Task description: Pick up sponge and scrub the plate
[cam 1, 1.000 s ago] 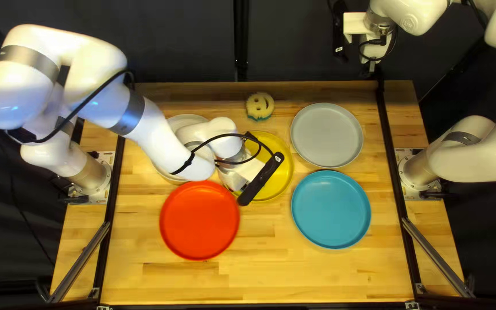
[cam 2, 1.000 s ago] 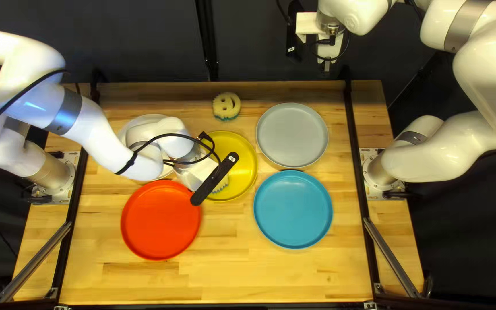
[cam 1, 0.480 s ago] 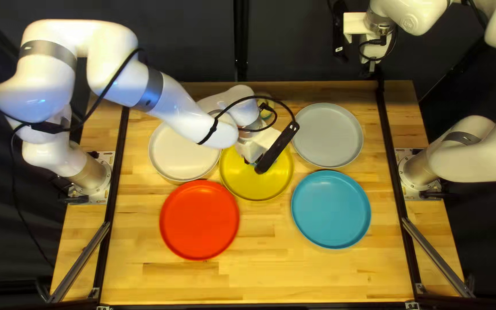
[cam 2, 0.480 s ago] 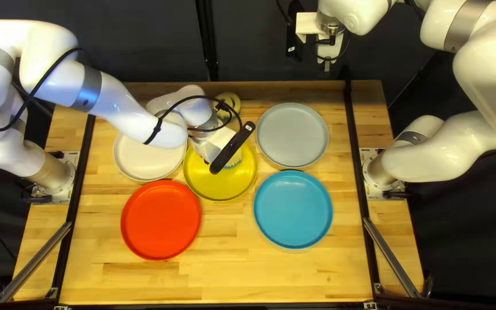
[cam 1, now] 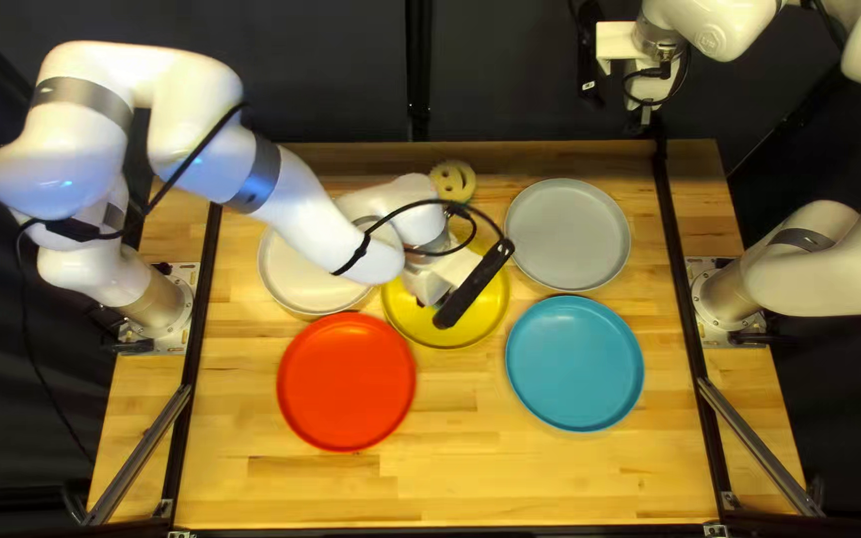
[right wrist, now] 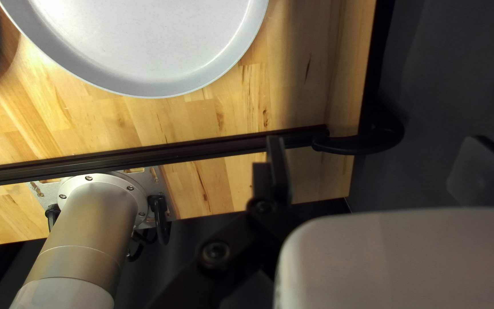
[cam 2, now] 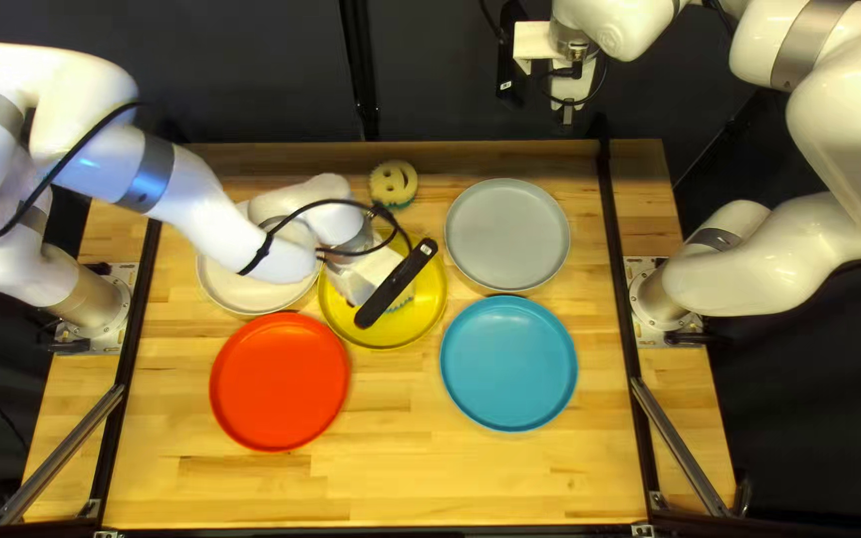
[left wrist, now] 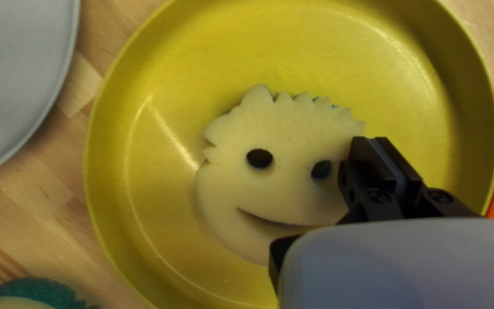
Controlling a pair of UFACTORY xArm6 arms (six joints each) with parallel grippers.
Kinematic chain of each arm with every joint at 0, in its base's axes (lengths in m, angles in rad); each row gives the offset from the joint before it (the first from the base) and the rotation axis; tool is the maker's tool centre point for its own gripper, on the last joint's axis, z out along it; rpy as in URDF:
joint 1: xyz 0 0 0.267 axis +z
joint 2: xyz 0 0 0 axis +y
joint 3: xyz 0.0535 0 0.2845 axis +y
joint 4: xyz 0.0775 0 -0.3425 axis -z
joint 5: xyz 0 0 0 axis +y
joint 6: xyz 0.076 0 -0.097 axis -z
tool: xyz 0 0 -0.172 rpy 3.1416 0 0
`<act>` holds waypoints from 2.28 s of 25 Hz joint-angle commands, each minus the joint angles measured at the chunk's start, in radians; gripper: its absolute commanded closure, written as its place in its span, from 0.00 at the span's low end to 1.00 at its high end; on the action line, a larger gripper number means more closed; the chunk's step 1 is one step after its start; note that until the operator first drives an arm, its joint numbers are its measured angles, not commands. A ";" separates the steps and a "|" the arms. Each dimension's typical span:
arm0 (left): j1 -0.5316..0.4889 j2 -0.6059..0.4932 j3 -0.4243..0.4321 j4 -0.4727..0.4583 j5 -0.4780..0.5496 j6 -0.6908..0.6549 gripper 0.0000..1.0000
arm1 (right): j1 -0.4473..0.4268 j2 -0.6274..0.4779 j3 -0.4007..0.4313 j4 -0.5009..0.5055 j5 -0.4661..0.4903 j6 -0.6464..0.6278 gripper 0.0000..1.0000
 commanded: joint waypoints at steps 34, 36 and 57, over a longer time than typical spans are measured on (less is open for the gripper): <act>-0.024 0.005 0.042 -0.069 -0.080 0.044 1.00 | 0.000 0.000 0.000 0.000 0.000 0.000 0.00; -0.023 -0.032 0.087 -0.075 -0.080 0.041 1.00 | 0.000 0.000 0.000 0.000 0.000 0.000 0.00; 0.073 0.140 -0.205 -0.037 0.035 0.087 1.00 | 0.000 0.000 0.000 0.000 0.000 0.000 0.00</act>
